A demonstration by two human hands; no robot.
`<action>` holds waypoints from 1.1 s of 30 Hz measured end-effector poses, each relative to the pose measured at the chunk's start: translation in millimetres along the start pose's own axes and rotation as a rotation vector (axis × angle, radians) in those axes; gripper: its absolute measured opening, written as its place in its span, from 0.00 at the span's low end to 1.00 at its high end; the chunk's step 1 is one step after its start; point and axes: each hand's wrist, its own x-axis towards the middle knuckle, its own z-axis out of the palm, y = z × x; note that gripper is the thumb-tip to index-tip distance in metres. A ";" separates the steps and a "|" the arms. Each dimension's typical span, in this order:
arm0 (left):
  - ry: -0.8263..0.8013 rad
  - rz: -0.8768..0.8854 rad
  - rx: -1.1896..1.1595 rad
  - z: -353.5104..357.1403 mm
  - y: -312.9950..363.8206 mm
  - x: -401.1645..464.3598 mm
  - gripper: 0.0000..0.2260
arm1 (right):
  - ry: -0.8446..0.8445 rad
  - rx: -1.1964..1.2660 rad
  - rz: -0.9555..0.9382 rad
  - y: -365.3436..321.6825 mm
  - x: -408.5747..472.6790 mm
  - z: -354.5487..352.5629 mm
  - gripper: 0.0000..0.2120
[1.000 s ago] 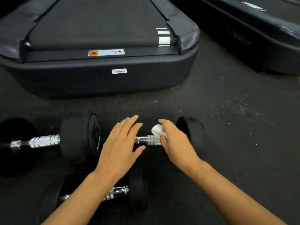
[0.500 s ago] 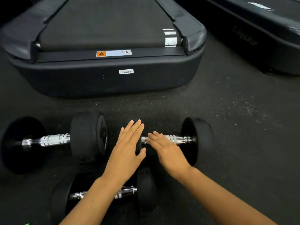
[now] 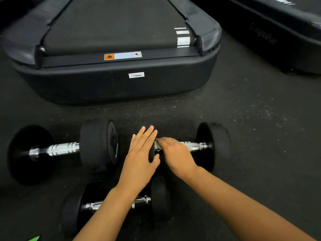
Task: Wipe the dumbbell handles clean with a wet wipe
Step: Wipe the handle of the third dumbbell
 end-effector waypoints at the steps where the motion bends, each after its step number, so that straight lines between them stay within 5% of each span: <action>1: 0.000 -0.004 -0.001 0.3 -0.1 -0.3 0.31 | -0.012 -0.014 -0.002 -1.6 -1.3 1.8 0.20; 4: -0.026 0.006 -0.004 -2.7 -0.3 -0.1 0.31 | -0.032 -0.039 -0.089 3.7 -16.1 -7.5 0.22; 9: -0.024 -0.006 -0.006 -3.4 0.1 0.0 0.31 | -0.116 -0.066 0.082 -11.2 3.9 -20.7 0.20; 23: -0.073 -0.025 -0.057 -8.3 3.7 -1.2 0.29 | -0.219 -0.039 0.064 2.7 -17.4 -38.1 0.33; 33: -0.467 -0.199 0.121 -88.0 36.8 -20.5 0.34 | -0.244 0.049 0.353 -61.7 -30.7 -101.2 0.18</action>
